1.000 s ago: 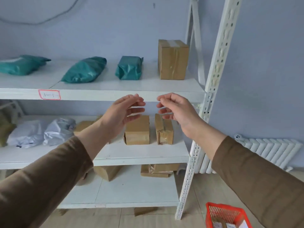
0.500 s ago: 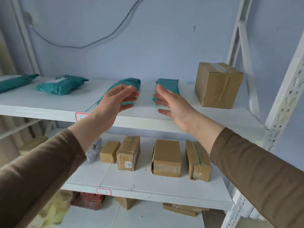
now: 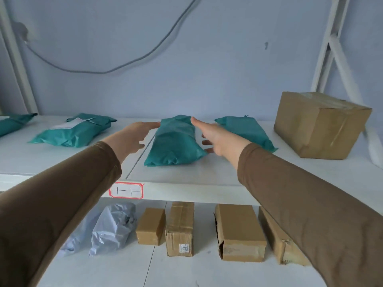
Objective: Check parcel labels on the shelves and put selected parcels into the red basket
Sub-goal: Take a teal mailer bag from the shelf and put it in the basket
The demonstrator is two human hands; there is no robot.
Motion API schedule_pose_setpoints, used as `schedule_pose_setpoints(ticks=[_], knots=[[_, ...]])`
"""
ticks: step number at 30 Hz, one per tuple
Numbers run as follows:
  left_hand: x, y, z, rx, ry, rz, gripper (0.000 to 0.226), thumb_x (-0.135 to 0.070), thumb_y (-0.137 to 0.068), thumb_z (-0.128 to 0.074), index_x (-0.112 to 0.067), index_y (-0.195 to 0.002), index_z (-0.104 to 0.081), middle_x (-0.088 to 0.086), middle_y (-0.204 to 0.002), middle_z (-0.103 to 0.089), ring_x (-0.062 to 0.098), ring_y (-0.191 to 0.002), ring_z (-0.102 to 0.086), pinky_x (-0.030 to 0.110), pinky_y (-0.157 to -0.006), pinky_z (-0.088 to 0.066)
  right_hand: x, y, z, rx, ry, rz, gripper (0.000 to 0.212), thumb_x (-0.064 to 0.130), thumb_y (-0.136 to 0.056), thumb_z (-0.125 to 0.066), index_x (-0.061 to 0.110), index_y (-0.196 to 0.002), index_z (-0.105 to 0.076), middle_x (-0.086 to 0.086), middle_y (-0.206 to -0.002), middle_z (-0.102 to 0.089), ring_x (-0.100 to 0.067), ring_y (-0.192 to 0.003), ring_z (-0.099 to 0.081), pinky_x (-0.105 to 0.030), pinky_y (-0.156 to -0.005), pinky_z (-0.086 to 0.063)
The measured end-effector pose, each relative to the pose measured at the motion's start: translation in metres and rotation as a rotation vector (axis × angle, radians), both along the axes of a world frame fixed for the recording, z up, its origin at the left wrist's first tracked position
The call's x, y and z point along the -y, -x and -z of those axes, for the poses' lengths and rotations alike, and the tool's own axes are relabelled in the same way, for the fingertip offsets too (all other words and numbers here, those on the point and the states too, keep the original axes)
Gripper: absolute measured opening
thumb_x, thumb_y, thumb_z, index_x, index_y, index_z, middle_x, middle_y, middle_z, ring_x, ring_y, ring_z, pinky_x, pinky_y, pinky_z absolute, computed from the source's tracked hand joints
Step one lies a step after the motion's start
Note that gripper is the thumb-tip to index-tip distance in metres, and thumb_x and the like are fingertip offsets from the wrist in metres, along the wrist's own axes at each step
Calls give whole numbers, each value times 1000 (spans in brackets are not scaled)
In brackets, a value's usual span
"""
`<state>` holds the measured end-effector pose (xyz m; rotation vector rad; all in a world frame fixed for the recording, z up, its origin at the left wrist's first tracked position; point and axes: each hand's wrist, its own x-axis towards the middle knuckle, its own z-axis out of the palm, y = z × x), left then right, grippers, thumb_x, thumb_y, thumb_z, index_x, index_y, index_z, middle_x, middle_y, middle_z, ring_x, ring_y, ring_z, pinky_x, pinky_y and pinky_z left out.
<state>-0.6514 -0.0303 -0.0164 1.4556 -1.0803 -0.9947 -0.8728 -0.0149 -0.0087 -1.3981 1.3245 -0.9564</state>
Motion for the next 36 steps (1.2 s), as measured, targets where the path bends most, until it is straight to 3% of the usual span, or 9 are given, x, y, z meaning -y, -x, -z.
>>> schedule_pose_setpoints(ticks=[6, 9, 12, 14, 18, 21, 25, 30, 36], knots=[[42, -17, 13, -192, -141, 210, 57, -28, -95, -74, -2, -142, -53, 14, -123, -62, 26, -97, -67, 38, -69, -61, 29, -28, 7, 85, -104, 36, 54, 56, -89, -71, 14, -123, -67, -4, -92, -70, -21, -75, -69, -30, -62, -57], [44, -14, 17, -242, -142, 250, 43, -21, -97, -72, -2, -134, -61, 12, -107, -67, 26, -96, -68, 40, -89, -59, 29, -32, 11, 94, -91, 74, 50, 42, -89, -77, 10, -125, -66, -6, -92, -71, -20, -73, -70, -27, -57, -57], [34, -12, 19, -297, -124, 294, 40, -15, -97, -72, -1, -133, -62, 13, -110, -70, 28, -105, -69, 41, -100, -56, 22, -31, 17, 107, -51, 77, 60, 35, -87, -80, 12, -137, -57, -10, -123, -67, -21, -93, -68, -34, -75, -61], [18, -9, 20, -303, -76, 325, 37, -14, -97, -71, -3, -132, -63, 11, -112, -70, 25, -102, -69, 38, -91, -58, 7, -27, 20, 152, -12, 68, 77, 30, -88, -79, 18, -152, -40, -9, -137, -58, -19, -99, -63, -38, -82, -59], [-27, 0, 23, -334, 61, 372, 51, -14, -94, -74, -14, -142, -56, 12, -131, -70, 26, -111, -71, 37, -81, -63, -40, -11, 26, 249, 74, 19, 92, 20, -89, -78, 31, -161, -22, -1, -129, -61, -23, -106, -68, -40, -86, -59], [-78, 8, 24, -425, 91, 389, 77, -16, -81, -87, -12, -147, -49, 15, -134, -69, 30, -116, -71, 38, -78, -64, -88, 5, 32, 248, 160, -9, 89, 13, -90, -76, 37, -159, -25, 0, -142, -56, -25, -116, -67, -48, -98, -56], [-161, 26, 29, -469, 74, 499, 36, -21, -91, -73, -7, -124, -69, 12, -120, -76, 23, -102, -75, 34, -89, -59, -152, 38, 41, 184, 280, -130, 83, 10, -92, -74, 43, -156, -32, 6, -151, -49, -19, -126, -62, -43, -104, -54], [-234, 43, 54, -560, 62, 602, 51, -19, -88, -77, -10, -137, -64, 9, -135, -71, 27, -126, -65, 43, -111, -49, -209, 75, 32, 7, 339, -331, 63, 5, -98, -64, 36, -150, -46, 9, -142, -62, -13, -127, -63, -35, -108, -50], [-274, 77, 65, -510, 324, 380, 42, -9, -91, -74, -15, -132, -63, -2, -124, -77, 18, -113, -72, 28, -83, -59, -235, 85, 19, -443, 636, 30, 47, 20, -96, -68, 29, -142, -57, 12, -137, -64, -9, -124, -62, -37, -110, -48]])
